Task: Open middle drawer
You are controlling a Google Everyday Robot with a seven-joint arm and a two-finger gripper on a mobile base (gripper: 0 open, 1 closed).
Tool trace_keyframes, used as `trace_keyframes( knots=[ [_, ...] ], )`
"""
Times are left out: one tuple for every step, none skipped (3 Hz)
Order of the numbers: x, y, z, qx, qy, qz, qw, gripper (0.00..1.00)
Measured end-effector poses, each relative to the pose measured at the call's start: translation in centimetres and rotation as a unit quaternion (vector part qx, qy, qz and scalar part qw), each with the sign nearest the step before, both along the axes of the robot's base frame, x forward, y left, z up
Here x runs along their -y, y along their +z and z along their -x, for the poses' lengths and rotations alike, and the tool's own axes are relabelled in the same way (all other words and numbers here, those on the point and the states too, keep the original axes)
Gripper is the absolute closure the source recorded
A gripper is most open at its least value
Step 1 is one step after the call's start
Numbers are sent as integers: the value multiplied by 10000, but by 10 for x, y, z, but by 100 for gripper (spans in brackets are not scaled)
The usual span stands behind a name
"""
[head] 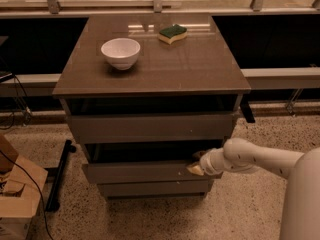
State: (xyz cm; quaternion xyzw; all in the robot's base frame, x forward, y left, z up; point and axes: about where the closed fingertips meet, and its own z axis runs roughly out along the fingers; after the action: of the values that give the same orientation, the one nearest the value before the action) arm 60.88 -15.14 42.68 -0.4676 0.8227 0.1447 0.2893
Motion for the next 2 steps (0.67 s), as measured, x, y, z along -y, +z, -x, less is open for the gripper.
trace_keyframes(
  knots=[
    [0, 4, 0, 0, 0, 0, 10000, 69],
    [0, 4, 0, 0, 0, 0, 10000, 39]
  ],
)
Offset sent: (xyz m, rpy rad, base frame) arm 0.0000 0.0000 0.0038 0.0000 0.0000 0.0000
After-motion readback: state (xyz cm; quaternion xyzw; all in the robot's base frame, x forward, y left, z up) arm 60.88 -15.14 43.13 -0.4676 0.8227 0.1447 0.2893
